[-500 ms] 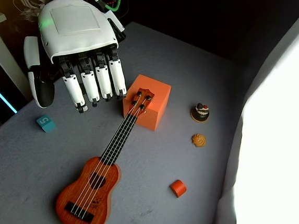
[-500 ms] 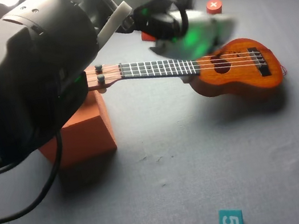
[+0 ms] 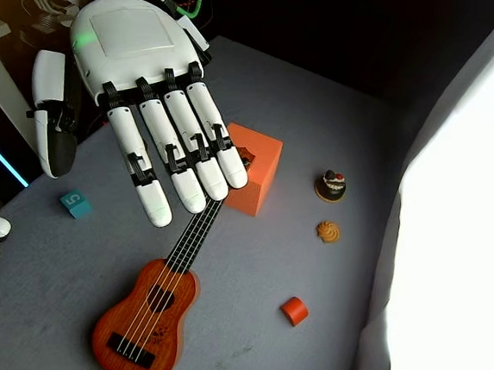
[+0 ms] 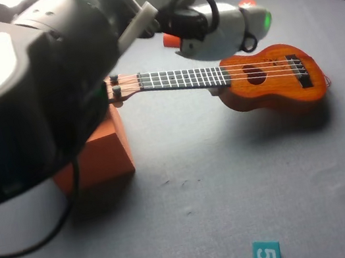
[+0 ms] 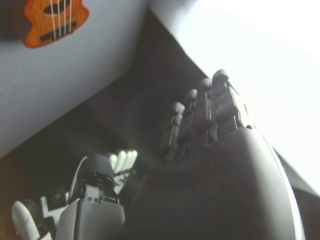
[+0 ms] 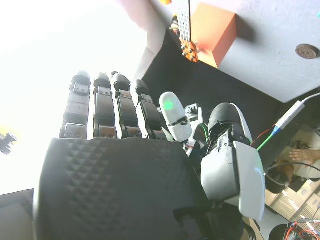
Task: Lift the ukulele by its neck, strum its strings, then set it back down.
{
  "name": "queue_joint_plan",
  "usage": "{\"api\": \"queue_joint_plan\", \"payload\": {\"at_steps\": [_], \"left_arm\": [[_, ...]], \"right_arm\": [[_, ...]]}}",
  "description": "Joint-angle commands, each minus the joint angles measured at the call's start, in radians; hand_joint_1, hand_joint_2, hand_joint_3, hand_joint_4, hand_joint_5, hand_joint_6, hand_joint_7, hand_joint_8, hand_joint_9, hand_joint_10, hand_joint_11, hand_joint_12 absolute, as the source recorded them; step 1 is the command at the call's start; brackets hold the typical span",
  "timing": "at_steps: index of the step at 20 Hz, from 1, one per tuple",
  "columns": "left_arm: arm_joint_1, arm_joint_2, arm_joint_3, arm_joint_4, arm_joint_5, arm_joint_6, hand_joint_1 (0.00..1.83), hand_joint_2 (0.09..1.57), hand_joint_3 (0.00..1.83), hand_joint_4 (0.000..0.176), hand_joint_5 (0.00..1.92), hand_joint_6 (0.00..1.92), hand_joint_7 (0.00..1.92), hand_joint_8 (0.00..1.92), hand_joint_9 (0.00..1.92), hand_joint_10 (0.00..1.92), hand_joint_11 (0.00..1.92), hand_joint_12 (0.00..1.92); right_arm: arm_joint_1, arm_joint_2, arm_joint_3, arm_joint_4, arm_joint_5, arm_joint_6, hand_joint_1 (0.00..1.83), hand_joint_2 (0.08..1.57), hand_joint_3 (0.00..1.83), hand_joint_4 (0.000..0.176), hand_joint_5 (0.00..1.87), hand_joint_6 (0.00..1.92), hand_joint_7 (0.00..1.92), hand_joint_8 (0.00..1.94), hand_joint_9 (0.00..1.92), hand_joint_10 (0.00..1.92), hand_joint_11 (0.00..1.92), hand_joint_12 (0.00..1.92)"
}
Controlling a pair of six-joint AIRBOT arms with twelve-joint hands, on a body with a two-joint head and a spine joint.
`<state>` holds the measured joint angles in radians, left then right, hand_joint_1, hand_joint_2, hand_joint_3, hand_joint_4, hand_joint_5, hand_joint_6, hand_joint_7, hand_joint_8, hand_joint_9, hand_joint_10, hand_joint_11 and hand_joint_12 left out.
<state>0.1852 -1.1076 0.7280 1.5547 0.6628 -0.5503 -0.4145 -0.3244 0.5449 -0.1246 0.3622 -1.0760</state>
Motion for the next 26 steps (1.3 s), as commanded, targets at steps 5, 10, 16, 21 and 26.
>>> {"api": "queue_joint_plan", "payload": {"at_steps": [5,10,16,21,26], "left_arm": [[0.011,-0.073,0.004,-0.010,0.151,0.070,0.27,1.16,0.00,0.007,0.00,0.00,0.00,0.00,0.00,0.00,0.00,0.00],[0.059,-0.134,0.014,-0.031,0.259,0.085,0.67,1.10,0.00,0.000,0.00,0.00,0.00,0.00,0.00,0.00,0.01,0.00],[0.116,-0.208,0.092,-0.030,0.279,0.085,0.95,1.09,0.00,0.000,0.00,0.00,0.00,0.00,0.00,0.00,0.00,0.00],[0.130,-0.280,0.177,-0.024,0.280,0.108,0.92,1.10,0.00,0.002,0.00,0.00,0.00,0.00,0.00,0.00,0.00,0.00],[0.160,-0.317,0.238,-0.024,0.280,0.108,0.89,1.10,0.00,0.001,0.00,0.00,0.00,0.00,0.00,0.00,0.00,0.00]], "right_arm": [[0.009,0.006,0.001,0.008,0.115,-0.004,0.00,1.18,0.02,0.000,0.05,0.01,0.04,0.01,0.00,0.00,0.00,0.00],[0.009,0.006,0.002,0.008,0.115,-0.004,0.00,1.19,0.02,0.000,0.05,0.01,0.02,0.00,0.00,0.00,0.00,0.00],[0.009,0.006,0.002,0.008,0.116,-0.004,0.00,1.19,0.02,0.000,0.04,0.01,0.01,0.00,0.00,0.00,0.00,0.00],[0.009,0.006,0.002,0.008,0.122,-0.004,0.00,1.20,0.02,0.000,0.07,0.02,0.04,0.01,0.00,0.00,0.00,0.00],[0.010,0.006,0.001,0.008,0.126,-0.004,0.00,1.20,0.01,0.000,0.06,0.01,0.04,0.01,0.00,0.00,0.00,0.00]]}}
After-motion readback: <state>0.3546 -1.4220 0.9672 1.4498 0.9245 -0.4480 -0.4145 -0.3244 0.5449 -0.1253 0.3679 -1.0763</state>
